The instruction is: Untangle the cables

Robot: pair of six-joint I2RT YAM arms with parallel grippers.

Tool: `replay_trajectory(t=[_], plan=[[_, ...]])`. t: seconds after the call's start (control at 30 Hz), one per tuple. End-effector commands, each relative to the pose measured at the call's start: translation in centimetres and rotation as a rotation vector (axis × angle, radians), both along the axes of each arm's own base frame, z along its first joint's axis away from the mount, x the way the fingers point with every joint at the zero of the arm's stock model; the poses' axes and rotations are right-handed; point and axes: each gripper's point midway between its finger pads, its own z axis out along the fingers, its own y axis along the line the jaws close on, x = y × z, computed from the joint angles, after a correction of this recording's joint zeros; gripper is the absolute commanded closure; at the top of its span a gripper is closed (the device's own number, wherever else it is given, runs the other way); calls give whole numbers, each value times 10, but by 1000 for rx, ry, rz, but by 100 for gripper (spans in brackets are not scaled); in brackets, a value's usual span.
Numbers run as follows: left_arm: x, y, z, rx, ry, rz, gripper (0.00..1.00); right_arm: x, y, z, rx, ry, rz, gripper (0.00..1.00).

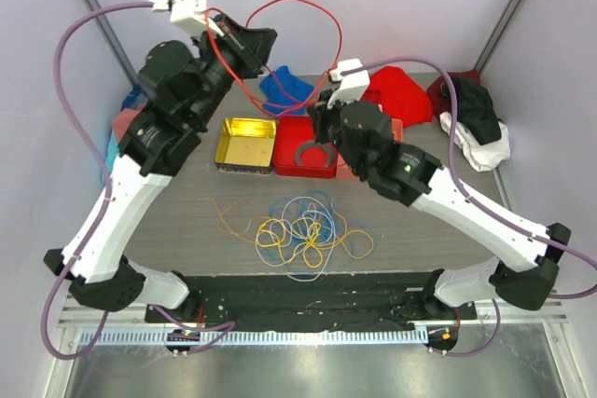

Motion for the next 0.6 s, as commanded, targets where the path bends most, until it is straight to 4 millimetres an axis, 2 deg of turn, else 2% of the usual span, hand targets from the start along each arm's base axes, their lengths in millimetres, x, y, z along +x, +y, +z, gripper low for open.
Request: replay_trajectory(t=[0.0,0.1,0.13,0.17,0.2,0.23,0.27,0.3,0.37,0.4,0.43,0.47,0.53,0.57], plan=[[45,-11,-34,102,49,106,100,37,-6,-18,41,96,-1,99],[67,-15,-54,140,101,137,100,59,-3,-33,34,130,-20,99],[81,-22,-71,159,134,142,100,65,-3,-37,32,139,-24,99],[90,-24,-81,171,155,150,100,73,2,-50,19,163,-21,99],[97,-25,-90,167,179,155,100,80,-1,-53,27,170,-33,99],[109,-31,-109,181,211,159,100,85,0,-59,25,180,-34,99],[118,-28,-116,180,224,172,100,90,2,-64,35,177,-33,99],[125,-29,-132,194,251,179,100,95,4,-73,34,189,-30,99],[143,-26,-153,171,290,202,100,107,3,-82,61,187,-35,99],[149,-26,-171,176,319,200,100,110,7,-90,80,199,-22,99],[154,-27,-174,148,322,201,100,114,7,-93,94,196,-21,99],[162,-24,-193,154,348,212,100,118,10,-95,117,178,-14,99],[168,-25,-204,143,348,209,100,123,15,-106,128,172,-6,99],[174,-27,-210,134,337,213,100,129,18,-102,165,134,-3,99]])
